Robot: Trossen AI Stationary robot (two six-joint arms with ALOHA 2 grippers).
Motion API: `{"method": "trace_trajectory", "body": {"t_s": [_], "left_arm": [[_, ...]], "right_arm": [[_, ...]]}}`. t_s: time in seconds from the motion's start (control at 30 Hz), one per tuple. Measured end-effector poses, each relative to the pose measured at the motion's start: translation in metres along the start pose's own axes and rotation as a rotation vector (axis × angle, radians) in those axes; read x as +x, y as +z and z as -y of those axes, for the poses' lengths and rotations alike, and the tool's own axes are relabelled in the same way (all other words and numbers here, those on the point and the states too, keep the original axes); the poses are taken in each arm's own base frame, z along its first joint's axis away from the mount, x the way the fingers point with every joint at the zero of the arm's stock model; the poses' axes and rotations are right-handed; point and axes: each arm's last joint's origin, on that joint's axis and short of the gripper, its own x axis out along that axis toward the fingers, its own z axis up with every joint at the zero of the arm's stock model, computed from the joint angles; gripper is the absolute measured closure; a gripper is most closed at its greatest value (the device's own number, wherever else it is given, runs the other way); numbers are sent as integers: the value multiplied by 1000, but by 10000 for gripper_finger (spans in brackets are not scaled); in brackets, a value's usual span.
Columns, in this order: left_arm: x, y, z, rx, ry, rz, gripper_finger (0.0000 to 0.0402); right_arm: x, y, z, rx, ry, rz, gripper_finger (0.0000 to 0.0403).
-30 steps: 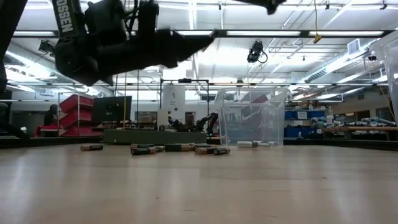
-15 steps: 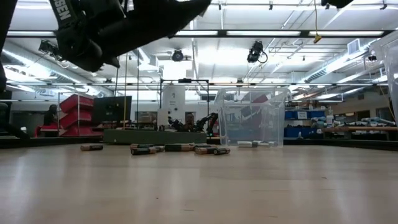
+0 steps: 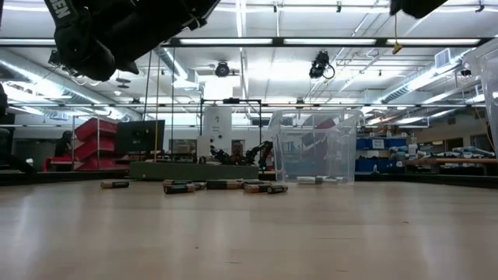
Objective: Sort batteries
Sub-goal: Put the silver battery into the top transparent bin
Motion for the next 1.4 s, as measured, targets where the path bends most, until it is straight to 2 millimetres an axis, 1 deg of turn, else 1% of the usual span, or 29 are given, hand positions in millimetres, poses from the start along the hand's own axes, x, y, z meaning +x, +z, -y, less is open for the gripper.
{"method": "trace_trajectory", "body": {"t_s": [0.1,0.23,0.33,0.43,0.57,0.73,1.1,1.27,1.4], "left_arm": [[3,-3,1,0,-3,-5,375],[3,-3,1,1,-3,-4,375],[3,-3,1,3,-1,-7,375],[4,-4,0,10,21,-20,375],[12,-5,-5,25,106,-85,375],[23,-7,-5,22,42,-101,375],[23,-5,-5,23,25,-80,375],[23,-7,-7,24,36,-92,375],[22,-8,-8,24,38,-98,362]], "right_arm": [[6,-9,-2,0,-28,19,270],[10,-13,1,5,-77,73,246],[11,-15,3,3,-84,74,236],[12,-18,6,2,-97,78,234],[14,-24,9,0,-111,70,238],[14,-27,13,27,-118,70,240],[14,-28,14,32,-100,75,255],[15,-29,15,21,-100,73,276],[15,-29,15,16,-101,72,298]]}}
